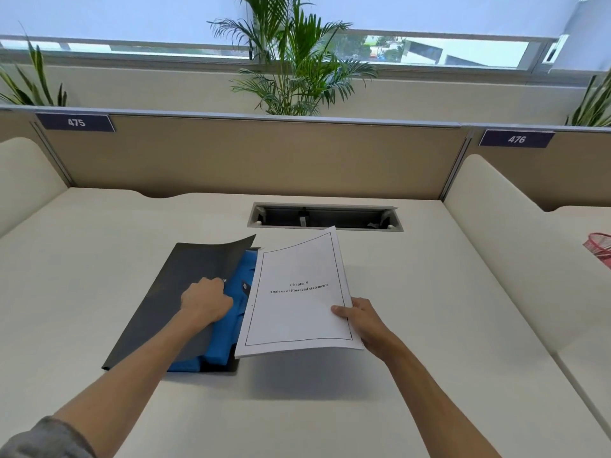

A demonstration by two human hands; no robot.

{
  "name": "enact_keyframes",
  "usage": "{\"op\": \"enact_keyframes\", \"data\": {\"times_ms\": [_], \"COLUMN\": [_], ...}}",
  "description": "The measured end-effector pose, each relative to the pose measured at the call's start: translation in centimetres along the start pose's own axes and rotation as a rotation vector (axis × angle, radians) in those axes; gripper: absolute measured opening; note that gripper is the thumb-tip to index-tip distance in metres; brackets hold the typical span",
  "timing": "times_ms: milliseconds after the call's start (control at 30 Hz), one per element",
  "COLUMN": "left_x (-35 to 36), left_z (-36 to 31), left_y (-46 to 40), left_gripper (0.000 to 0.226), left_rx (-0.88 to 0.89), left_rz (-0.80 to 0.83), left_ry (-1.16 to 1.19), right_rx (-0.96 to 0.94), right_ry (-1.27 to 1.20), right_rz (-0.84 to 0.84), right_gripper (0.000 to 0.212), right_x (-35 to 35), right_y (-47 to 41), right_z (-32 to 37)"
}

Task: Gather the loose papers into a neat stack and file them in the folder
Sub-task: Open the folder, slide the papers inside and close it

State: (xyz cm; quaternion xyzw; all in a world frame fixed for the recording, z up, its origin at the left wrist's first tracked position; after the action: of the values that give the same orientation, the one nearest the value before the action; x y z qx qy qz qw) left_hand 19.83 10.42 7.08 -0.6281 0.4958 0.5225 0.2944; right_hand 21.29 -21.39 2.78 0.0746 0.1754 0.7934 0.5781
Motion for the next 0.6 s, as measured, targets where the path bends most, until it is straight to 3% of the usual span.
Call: {"op": "enact_keyframes", "data": {"times_ms": [333,600], "left_x": [-1.3,-0.4], "left_z": [-1.2,-3.7], "left_y": [1.3,2.1], "left_gripper": [0.013,0.02], "left_rx": [0.067,0.121], "left_rz": [0.005,0.05], "left_ry": [0.054,0.038], "right_rx": [0.024,0.003], "right_ry": [0.02,0.11], "right_rz": [0.079,0.022], "right_gripper": [0.02,0.022], "right_x": [1.7,3.2], "right_y": [-0.3,-0.9], "right_z": [1.0,1.1]}}
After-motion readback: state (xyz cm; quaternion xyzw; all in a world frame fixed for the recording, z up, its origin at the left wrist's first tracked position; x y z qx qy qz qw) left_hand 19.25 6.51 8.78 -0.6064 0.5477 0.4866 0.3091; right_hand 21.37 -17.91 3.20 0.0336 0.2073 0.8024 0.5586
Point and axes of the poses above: each hand's wrist, its own y-axis away from the middle knuckle, its own x-axis out of the palm, z = x × y, the point moved 9 cm from there along -y, towards the middle knuckle, and after that the axes turned 9 degrees about y, right-handed, at the moved point
